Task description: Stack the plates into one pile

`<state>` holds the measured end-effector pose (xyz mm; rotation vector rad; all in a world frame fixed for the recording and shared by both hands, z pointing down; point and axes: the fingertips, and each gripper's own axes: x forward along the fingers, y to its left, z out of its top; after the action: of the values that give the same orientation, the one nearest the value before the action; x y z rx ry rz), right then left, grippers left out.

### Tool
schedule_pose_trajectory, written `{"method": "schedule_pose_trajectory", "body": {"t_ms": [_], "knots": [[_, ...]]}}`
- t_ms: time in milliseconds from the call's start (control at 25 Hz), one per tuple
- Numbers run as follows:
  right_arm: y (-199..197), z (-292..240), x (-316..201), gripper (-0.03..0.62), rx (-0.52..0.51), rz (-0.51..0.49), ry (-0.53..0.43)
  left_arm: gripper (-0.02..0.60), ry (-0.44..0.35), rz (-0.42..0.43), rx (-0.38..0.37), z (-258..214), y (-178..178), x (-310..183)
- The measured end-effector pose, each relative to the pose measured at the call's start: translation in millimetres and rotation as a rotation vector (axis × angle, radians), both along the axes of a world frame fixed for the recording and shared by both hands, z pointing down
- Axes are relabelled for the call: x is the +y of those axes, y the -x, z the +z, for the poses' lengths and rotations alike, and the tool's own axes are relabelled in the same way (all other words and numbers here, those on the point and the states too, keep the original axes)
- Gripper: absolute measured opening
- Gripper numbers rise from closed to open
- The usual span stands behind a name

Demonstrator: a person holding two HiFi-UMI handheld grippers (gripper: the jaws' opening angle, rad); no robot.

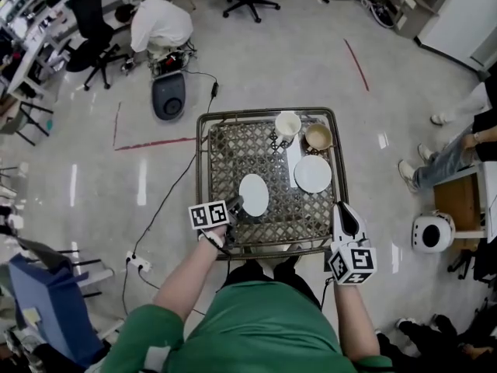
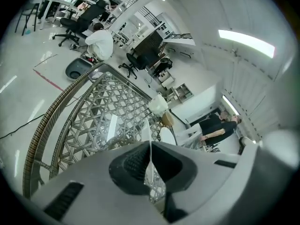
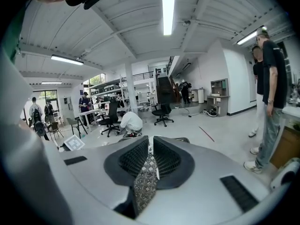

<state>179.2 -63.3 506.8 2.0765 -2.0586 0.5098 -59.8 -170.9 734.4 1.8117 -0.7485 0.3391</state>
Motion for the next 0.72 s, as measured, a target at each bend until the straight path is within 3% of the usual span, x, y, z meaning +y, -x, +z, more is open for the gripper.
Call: {"method": "schedule_pose_trajectory", "body": {"t_ms": [320, 720], "knots": [[-15.5, -4.1, 1.8, 0.051, -0.022, -0.012, -0.011, 0.031, -0.043, -0.057, 0.06, -30.5, -9.7, 2.6], [-68.9, -4.7, 20.4, 0.048, -0.037, 0.033, -0.014, 0.031, -0.067, -0.013, 0.112, -52.5, -79.9, 1.0]]}}
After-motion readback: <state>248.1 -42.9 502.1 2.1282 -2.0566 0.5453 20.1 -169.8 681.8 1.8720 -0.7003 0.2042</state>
